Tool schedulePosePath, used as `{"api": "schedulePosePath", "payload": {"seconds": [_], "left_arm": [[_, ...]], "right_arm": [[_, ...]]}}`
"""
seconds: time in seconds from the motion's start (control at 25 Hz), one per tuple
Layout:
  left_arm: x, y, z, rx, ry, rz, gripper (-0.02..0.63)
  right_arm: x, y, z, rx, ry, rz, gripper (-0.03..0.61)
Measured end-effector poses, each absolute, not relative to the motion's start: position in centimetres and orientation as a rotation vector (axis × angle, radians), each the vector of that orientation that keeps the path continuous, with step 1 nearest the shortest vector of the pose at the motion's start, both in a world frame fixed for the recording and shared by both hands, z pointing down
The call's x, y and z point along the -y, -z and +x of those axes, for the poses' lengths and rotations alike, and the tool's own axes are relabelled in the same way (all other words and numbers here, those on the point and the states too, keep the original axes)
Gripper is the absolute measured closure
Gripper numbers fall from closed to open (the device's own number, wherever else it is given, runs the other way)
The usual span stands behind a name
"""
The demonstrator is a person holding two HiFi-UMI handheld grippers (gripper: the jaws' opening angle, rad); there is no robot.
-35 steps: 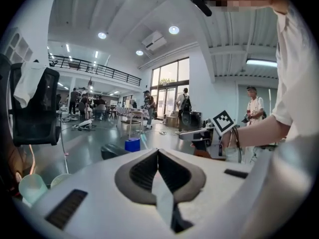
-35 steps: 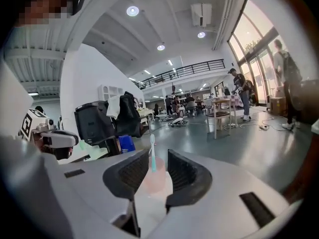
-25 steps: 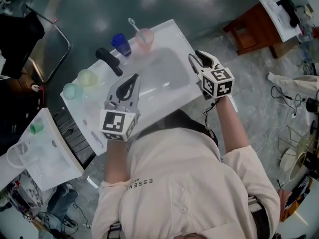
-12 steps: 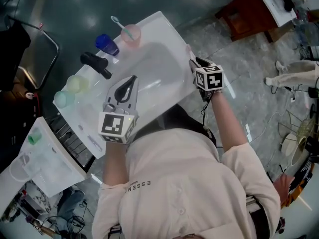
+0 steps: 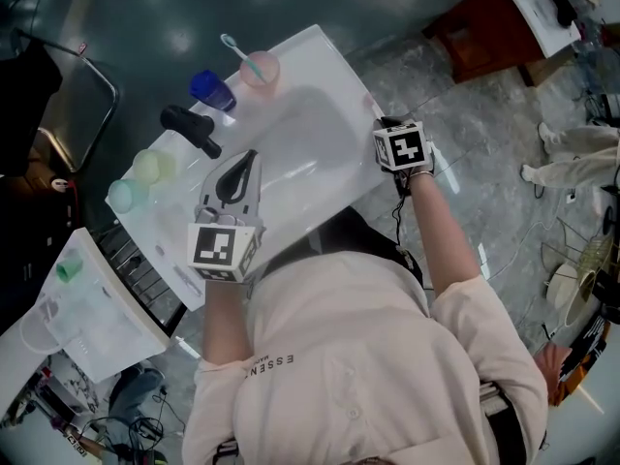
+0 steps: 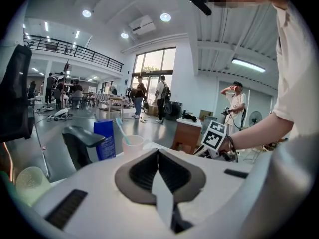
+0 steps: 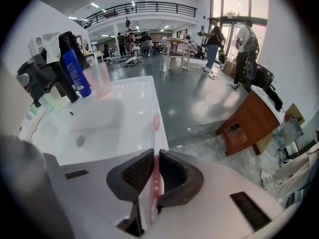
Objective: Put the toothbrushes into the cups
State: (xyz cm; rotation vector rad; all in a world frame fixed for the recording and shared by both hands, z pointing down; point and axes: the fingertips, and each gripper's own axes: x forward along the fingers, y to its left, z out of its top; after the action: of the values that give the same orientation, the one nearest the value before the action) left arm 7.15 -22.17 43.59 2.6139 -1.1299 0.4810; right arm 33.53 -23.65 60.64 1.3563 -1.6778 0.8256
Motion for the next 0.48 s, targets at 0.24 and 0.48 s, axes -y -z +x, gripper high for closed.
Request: {"api": "schedulePosePath", "payload": {"seconds": [0.24, 0.48], "left_arm": [[22.3, -41.8, 6.0, 1.164, -0.453, 2.646, 0.612], [21.1, -40.7, 2.5, 1.243, -0.407, 2.634, 0.612]], "right_arm": [[23.6, -58.1, 31.6, 1.756, -0.796, 1.375, 0.529], [25.3, -51.0, 25.8, 1.980, -0.614, 1.418, 0.529]]}}
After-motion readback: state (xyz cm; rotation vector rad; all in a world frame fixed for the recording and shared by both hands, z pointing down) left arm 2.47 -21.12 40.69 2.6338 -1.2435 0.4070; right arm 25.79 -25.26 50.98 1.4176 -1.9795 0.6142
